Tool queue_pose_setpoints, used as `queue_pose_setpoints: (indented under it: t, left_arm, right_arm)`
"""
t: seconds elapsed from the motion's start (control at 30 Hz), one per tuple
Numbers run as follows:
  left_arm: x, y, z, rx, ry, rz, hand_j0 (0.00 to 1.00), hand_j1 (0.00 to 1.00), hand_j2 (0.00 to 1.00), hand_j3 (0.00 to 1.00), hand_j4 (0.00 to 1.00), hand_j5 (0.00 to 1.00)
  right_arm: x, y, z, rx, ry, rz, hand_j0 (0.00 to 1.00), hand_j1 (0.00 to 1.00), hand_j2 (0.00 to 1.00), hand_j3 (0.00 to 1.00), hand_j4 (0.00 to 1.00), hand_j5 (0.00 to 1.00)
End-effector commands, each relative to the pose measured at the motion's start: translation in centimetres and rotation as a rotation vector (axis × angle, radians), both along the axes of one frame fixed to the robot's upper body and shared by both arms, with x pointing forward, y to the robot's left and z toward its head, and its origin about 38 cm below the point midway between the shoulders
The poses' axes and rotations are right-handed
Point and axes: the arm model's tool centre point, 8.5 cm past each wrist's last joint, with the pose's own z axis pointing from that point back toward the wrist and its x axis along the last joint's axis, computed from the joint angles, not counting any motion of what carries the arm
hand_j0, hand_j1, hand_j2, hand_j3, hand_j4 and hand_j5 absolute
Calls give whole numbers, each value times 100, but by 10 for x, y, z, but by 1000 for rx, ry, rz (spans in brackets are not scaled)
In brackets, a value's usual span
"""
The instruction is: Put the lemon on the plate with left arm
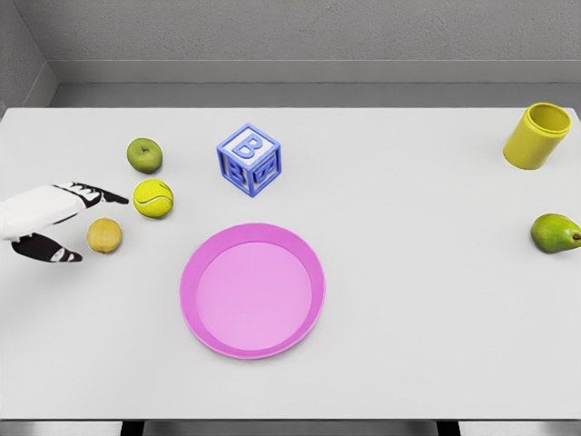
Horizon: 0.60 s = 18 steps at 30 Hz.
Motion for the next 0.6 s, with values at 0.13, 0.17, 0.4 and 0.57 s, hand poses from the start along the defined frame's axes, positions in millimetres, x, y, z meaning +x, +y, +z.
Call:
queue_pose_setpoints:
  t: [0.13, 0.17, 0.4, 0.57]
  left_arm:
    - [1, -4, -4, -8, 9, -7, 86, 86, 86, 86, 86, 86]
    - [2, -3, -4, -7, 9, -3, 85, 85, 85, 85, 85, 85]
    - [3, 0, -12, -7, 23, 13, 86, 86, 86, 86, 86, 86]
    - [5, 3, -15, -10, 27, 24, 86, 86, 86, 86, 86, 86]
  right_arm:
    - [0, 0, 0, 0, 0, -1, 100, 100, 100, 100, 100, 100]
    - [0, 0, 0, 0, 0, -1, 100, 100, 100, 100, 100, 100]
    - [0, 0, 0, 0, 0, -1, 100, 100, 100, 100, 100, 100]
    - [0, 0, 0, 0, 0, -1, 100, 100, 100, 100, 100, 100]
